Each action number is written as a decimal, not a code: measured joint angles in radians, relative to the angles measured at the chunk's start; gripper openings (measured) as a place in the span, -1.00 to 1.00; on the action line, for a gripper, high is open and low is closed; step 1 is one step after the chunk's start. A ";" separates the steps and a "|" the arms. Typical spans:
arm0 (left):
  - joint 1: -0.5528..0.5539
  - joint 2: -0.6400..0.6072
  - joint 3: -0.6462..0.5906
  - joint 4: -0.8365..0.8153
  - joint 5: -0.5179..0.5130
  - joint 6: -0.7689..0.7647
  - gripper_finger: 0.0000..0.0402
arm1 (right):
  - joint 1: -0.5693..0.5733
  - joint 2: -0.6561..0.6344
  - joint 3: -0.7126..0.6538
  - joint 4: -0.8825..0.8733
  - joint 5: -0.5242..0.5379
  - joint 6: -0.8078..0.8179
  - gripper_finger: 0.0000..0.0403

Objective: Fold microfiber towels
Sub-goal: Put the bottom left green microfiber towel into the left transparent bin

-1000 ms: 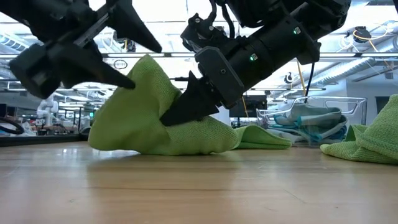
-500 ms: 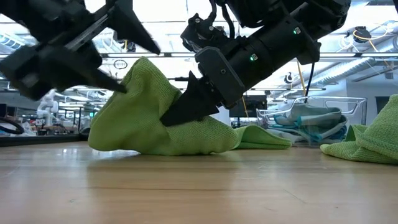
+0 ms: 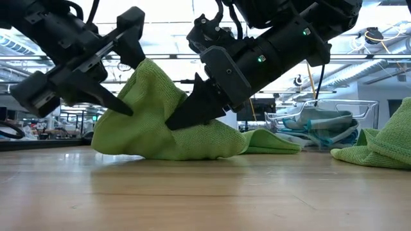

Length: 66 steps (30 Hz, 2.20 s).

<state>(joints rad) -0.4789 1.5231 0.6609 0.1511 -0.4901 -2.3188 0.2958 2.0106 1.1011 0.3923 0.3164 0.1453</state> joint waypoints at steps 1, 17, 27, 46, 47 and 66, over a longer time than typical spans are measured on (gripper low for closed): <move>0.000 0.000 0.000 -0.001 0.003 0.003 0.25 | 0.000 0.000 0.000 0.000 0.000 0.000 -0.98; 0.002 0.001 -0.004 -0.044 -0.034 0.214 -0.96 | 0.000 -0.034 -0.001 -0.017 -0.030 0.088 -0.69; 0.002 -0.129 -0.005 -0.081 -0.011 0.455 -0.98 | 0.001 -0.331 -0.001 -0.361 -0.069 0.203 -0.10; 0.298 -0.477 0.221 -0.405 0.421 1.194 -1.00 | -0.001 -0.718 -0.001 -0.678 -0.129 0.302 0.01; 0.334 -0.478 0.258 -0.459 0.476 1.237 -1.00 | -0.001 -0.722 0.000 -0.679 -0.127 0.321 0.01; 0.953 -0.047 1.126 -1.304 1.040 2.336 -1.00 | -0.002 -0.726 -0.001 -0.694 0.209 0.731 0.01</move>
<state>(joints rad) 0.4739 1.4758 1.7868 -1.1531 0.5496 0.0167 0.2938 1.2846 1.1004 -0.3019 0.5253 0.8765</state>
